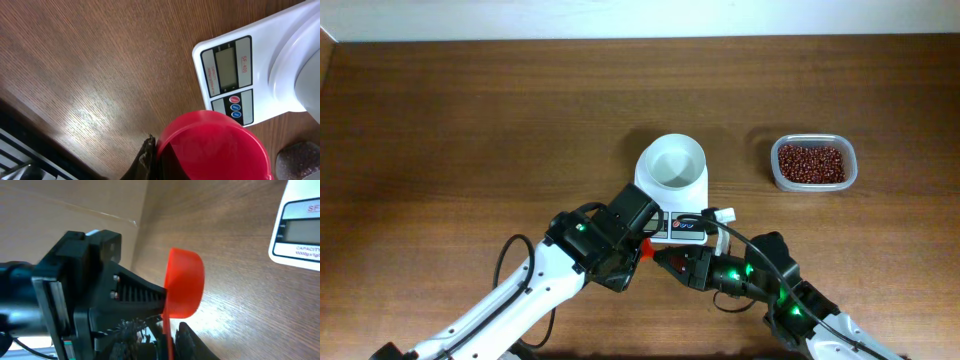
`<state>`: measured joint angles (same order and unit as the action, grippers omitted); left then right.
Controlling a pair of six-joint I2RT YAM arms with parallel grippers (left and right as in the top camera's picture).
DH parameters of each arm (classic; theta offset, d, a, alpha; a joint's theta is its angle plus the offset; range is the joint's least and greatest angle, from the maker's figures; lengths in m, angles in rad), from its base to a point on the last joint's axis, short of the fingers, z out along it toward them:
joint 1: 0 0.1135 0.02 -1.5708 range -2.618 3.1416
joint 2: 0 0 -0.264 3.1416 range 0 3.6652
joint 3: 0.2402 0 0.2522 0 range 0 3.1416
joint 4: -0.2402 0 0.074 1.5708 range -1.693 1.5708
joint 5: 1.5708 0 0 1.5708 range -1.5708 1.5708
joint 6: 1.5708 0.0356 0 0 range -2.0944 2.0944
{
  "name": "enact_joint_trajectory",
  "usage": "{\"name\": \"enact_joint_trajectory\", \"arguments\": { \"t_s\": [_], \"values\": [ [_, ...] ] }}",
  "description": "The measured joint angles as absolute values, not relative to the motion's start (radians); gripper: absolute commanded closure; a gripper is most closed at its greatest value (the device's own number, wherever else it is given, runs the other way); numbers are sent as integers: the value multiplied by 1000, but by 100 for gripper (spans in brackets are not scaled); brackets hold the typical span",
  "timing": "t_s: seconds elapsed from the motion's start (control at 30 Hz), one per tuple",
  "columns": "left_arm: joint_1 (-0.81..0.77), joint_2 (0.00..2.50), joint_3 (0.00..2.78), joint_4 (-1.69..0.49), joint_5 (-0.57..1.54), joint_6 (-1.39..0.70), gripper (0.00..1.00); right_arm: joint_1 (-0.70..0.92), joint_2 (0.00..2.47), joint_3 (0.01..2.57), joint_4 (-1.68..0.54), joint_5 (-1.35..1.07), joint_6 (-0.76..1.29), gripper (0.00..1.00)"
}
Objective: Scoop and weigh 50g on scale
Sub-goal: 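Bring the scoop toward the right gripper and grasp its handle with right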
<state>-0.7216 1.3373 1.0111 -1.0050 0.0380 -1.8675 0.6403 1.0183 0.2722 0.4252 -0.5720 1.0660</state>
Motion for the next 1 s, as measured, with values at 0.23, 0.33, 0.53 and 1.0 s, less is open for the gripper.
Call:
{"name": "enact_joint_trajectory", "arguments": {
  "t_s": [0.23,0.33,0.53,1.0],
  "values": [
    [-722,1337,1011,-1006,45,-1868,100,640,1019,272,420,-564,1066,89],
    [-722,1337,1011,-1007,46,-1868,100,640,1022,272,419,-561,1065,95],
    [-722,1337,1011,-1007,45,-1868,100,640,1023,272,419,-561,1067,96],
    [-722,1338,1011,-1008,54,-1879,55,640,1022,273,347,-558,1016,96]
  ]
}}
